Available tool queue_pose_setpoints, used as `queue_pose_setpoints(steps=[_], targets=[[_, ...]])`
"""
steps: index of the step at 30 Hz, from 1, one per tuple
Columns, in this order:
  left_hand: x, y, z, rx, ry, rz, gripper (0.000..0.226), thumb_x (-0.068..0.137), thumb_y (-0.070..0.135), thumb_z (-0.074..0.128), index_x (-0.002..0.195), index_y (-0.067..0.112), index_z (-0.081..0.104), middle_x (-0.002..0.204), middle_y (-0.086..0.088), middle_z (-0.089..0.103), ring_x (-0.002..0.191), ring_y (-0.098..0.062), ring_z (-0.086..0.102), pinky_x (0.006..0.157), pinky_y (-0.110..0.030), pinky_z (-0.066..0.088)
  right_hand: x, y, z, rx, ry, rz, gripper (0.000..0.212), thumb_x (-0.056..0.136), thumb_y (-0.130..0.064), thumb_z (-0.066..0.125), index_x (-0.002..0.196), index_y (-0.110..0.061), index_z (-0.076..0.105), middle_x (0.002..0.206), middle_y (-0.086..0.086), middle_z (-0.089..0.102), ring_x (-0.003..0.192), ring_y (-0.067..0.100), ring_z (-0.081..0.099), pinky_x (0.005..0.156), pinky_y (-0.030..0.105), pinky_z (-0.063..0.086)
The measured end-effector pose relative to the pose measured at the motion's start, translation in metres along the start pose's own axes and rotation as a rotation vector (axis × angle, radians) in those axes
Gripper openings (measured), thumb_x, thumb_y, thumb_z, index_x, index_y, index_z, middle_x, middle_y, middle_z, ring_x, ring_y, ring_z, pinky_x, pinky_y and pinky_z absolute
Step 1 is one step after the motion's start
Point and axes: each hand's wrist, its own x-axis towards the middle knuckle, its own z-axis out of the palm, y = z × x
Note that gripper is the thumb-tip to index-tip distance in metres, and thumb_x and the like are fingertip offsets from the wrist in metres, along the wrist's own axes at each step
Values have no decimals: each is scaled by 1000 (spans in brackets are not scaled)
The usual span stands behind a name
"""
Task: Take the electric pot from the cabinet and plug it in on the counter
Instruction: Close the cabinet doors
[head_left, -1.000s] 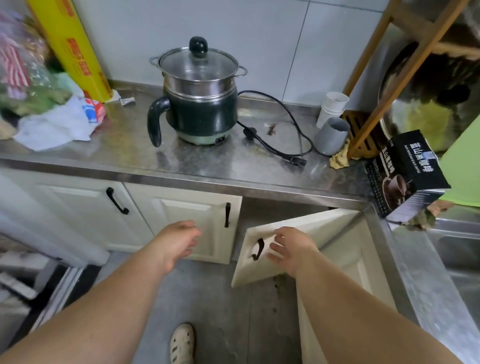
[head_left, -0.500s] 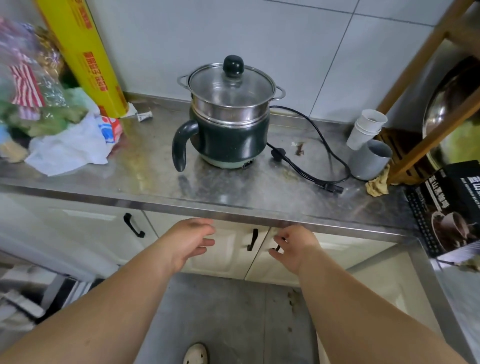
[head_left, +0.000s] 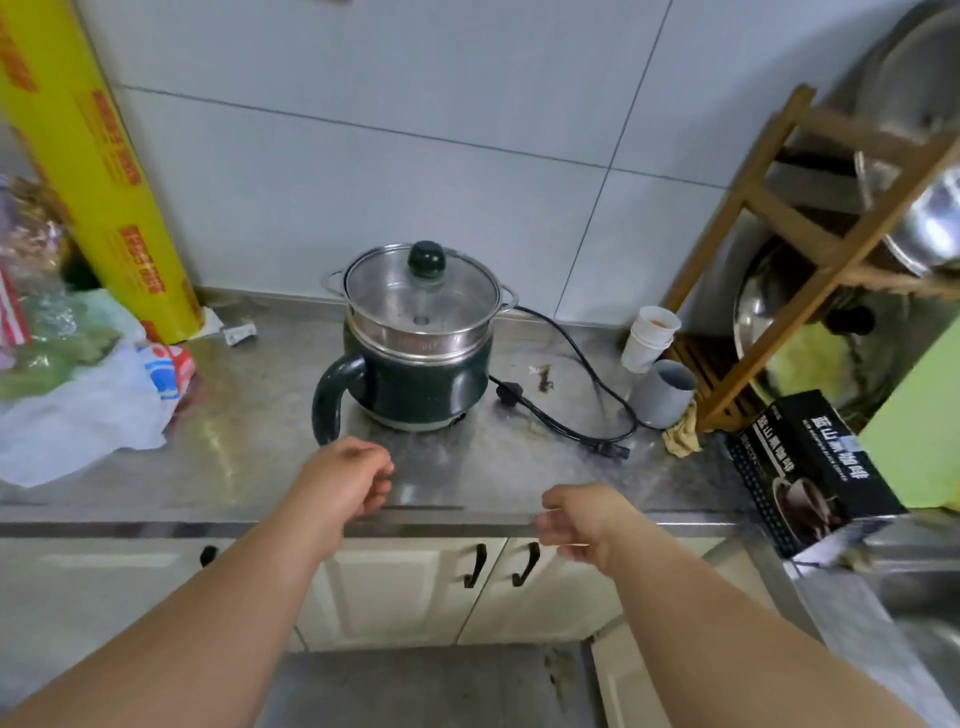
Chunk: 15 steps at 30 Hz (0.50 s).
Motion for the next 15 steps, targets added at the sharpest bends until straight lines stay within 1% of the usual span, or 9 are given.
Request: queue_pose_setpoints(steps=[1,3,5,7,10,12,13,14,15], targets=[[1,8,-4,12,58,44,12,86,10,53,77,11,60,75,-11,62,64,-22,56,66,-35,52,-3,-9,-3,31,29,-45,16,88,-17,52,100,-7,59,74,8,68,57,21,58,54,24,40],[4,23,-12,45,171,138,9,84,15,52,81,14,61,74,-10,61,65,-25,56,67,-38,50,-12,-28,-7,86,57,-125,15,91,-16,51,101,-7,58,74,7,66,58,19,58,53,24,40],[6,38,-18,77,278,220,10,83,16,53,90,13,60,82,-7,62,73,-26,57,67,-36,46,-20,-45,-8,101,67,-178,11,92,-15,50,96,-8,58,76,6,64,59,17,57,53,24,40],[9,52,-22,105,344,279,16,83,14,57,99,16,57,95,-5,60,85,-25,56,72,-32,39,-24,-58,-7,80,86,-214,11,90,-12,49,91,-8,59,79,6,63,62,17,57,55,24,41],[22,63,-27,141,358,311,38,82,14,60,119,15,53,120,-6,55,101,-24,53,81,-31,37,-24,-69,-1,39,101,-252,13,89,-10,49,83,-9,61,84,8,63,67,19,57,56,25,42],[32,64,-31,255,336,310,52,81,19,61,131,15,46,134,-6,49,117,-27,50,94,-35,41,-21,-74,4,16,97,-261,14,88,-11,50,79,-11,60,88,9,64,68,19,58,57,26,43],[35,65,-31,307,313,304,56,81,21,61,134,16,44,138,-7,47,122,-29,48,101,-39,39,-20,-76,6,4,91,-265,13,88,-11,50,80,-11,61,89,9,64,70,19,59,58,26,44],[38,66,-32,330,289,293,58,82,23,61,136,15,42,139,-7,47,123,-30,48,103,-40,39,-18,-80,8,-8,84,-270,12,88,-12,51,81,-11,61,91,10,64,71,20,59,59,26,45],[39,67,-31,331,261,277,57,83,23,60,136,15,41,136,-7,49,116,-29,52,98,-38,42,-16,-83,10,-10,80,-278,12,87,-13,51,81,-12,61,91,10,64,72,20,59,60,26,46]])
